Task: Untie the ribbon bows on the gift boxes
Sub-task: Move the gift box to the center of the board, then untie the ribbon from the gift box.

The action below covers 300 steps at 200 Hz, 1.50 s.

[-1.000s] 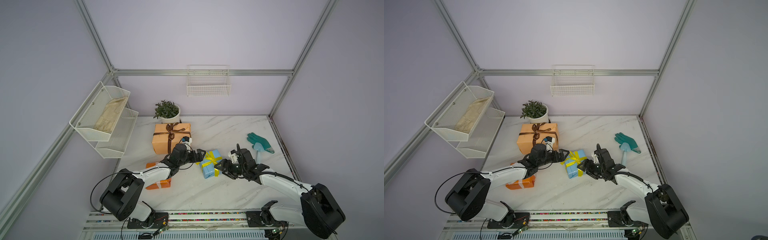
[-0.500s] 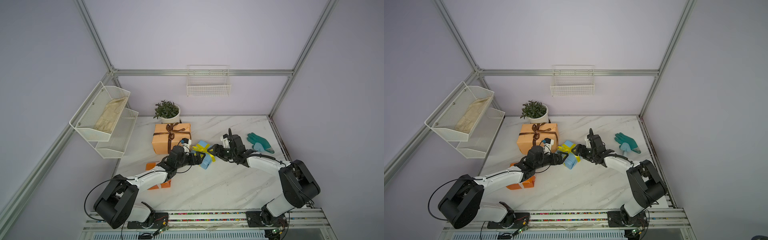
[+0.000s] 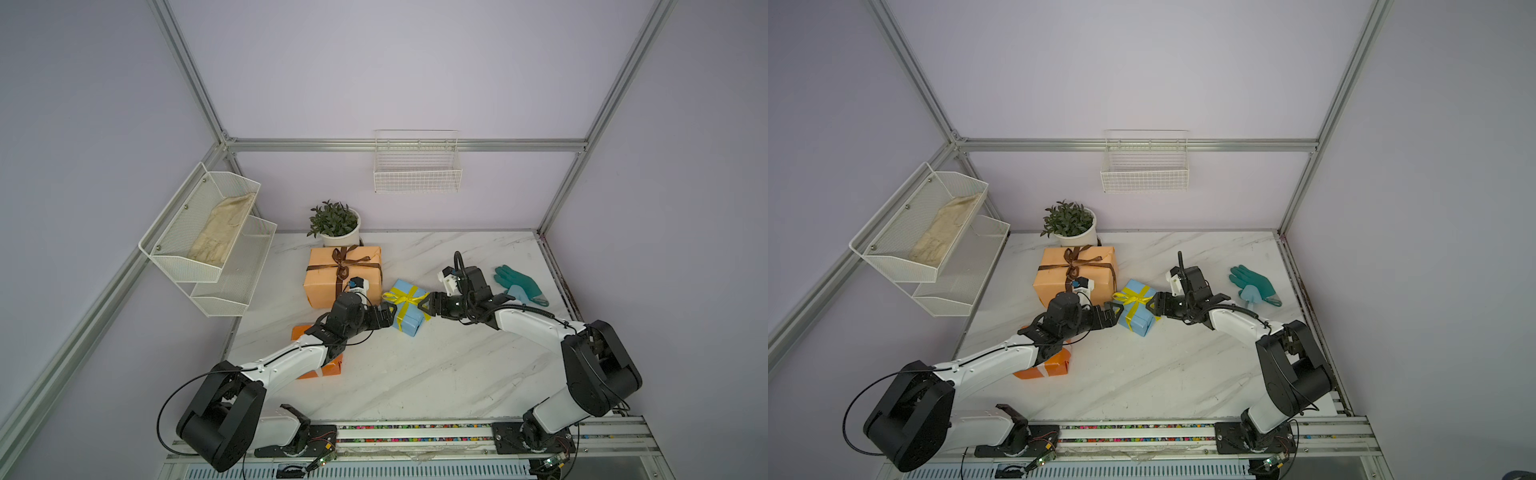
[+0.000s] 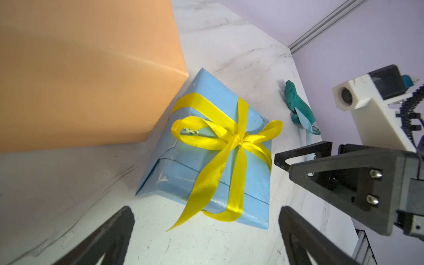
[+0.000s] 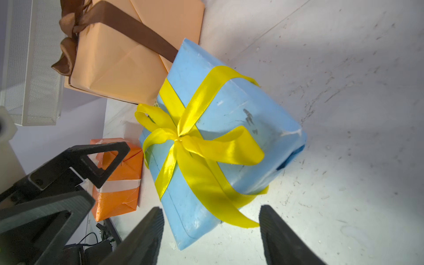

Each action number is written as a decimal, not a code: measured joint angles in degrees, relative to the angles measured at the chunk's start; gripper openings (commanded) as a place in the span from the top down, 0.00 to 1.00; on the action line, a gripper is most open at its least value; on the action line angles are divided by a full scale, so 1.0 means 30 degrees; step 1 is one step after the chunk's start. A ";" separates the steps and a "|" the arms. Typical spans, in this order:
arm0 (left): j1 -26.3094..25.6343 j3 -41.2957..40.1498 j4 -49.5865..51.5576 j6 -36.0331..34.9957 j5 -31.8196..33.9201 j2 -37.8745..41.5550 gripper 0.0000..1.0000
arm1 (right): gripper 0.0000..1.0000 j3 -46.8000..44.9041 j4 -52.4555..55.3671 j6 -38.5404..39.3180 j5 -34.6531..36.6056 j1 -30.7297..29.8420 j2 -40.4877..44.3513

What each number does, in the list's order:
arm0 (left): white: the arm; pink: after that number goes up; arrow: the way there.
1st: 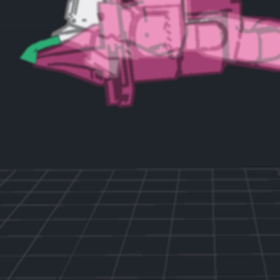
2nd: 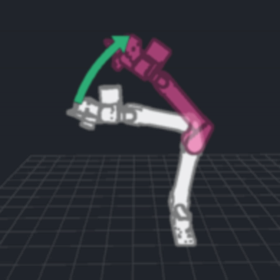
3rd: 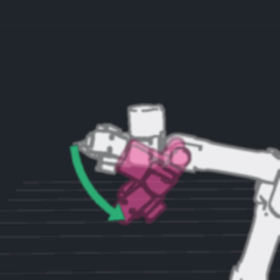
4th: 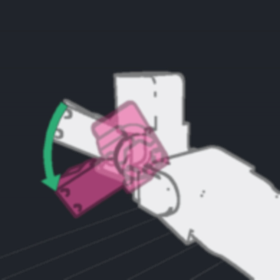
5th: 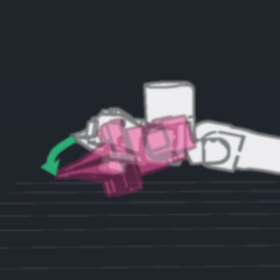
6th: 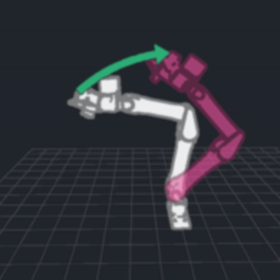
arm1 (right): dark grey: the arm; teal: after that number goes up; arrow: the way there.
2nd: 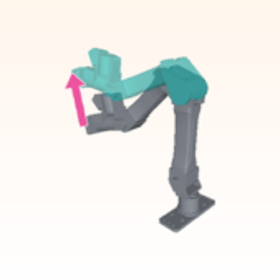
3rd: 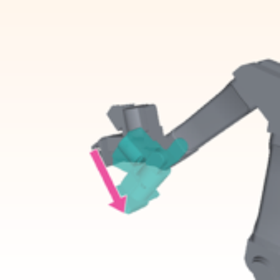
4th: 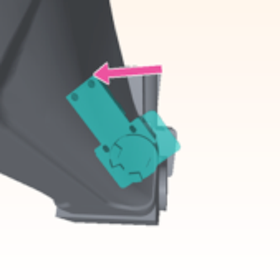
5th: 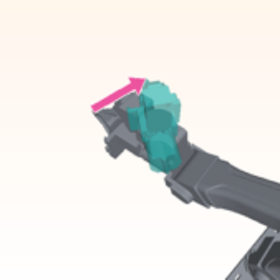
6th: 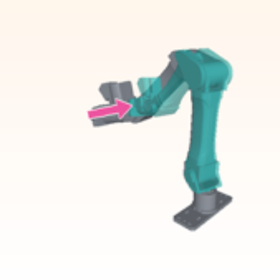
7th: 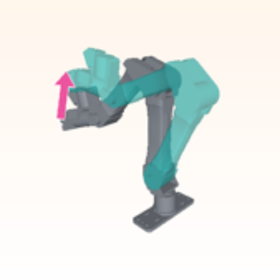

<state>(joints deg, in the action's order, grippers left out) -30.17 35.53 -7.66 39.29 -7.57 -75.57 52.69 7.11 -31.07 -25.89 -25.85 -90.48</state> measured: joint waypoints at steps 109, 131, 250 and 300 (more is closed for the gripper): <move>-0.0073 -0.0007 0.0452 0.0015 -0.1770 -0.0845 0.18 | 0.76 -0.0080 -0.0539 0.0007 -0.1217 -0.0189 -0.1421; -0.0073 -0.0007 0.1151 0.0007 -0.1851 -0.0845 0.18 | 0.76 -0.0066 -0.0561 -0.0022 -0.1202 -0.0189 -0.1377; -0.0495 -0.0029 0.2492 0.0102 -0.2259 -0.1239 0.30 | 1.00 0.0095 0.1333 0.0080 -0.0328 -0.0197 -0.0780; -0.0634 -0.0015 0.1384 0.0080 -0.2127 -0.1894 0.38 | 1.00 0.0175 0.1326 0.0066 -0.0444 -0.0197 -0.0780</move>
<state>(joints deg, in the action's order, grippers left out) -32.08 35.48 -3.51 39.53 -13.96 -81.25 53.21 11.09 -30.87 -27.22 -26.44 -92.82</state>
